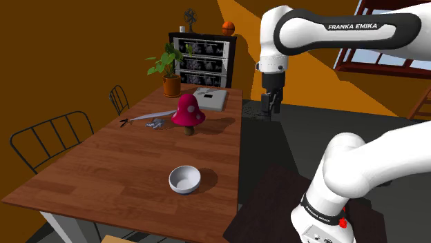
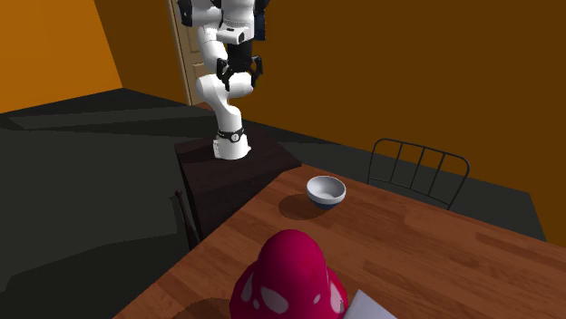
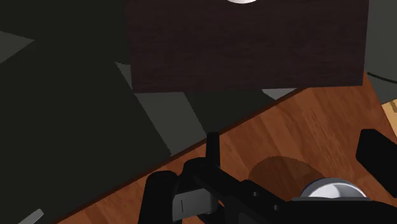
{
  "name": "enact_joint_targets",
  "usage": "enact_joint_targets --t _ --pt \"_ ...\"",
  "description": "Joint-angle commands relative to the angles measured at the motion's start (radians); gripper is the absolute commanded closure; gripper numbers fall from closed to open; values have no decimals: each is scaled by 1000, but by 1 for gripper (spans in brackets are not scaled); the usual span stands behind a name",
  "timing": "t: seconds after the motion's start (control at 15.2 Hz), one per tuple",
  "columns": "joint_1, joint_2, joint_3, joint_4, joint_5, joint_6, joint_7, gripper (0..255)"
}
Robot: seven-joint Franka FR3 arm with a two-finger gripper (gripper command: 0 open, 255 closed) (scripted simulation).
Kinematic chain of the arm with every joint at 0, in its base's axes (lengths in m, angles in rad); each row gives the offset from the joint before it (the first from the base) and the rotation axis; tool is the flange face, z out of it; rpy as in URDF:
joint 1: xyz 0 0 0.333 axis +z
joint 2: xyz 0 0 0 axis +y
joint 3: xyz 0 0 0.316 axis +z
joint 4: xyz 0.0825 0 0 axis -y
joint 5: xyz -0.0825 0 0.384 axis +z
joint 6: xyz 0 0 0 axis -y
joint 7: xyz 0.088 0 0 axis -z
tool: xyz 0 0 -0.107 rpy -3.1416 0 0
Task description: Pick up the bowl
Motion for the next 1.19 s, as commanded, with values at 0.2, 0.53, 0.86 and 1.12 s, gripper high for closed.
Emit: enact_joint_targets --t 0.2,0.53,0.86,1.12 --pt "9 60 16 -42 28 109 31 0" --pt "28 190 41 -83 71 293 77 0" --pt "47 353 65 -85 112 474 113 0" --pt "62 500 82 -60 142 607 137 0"
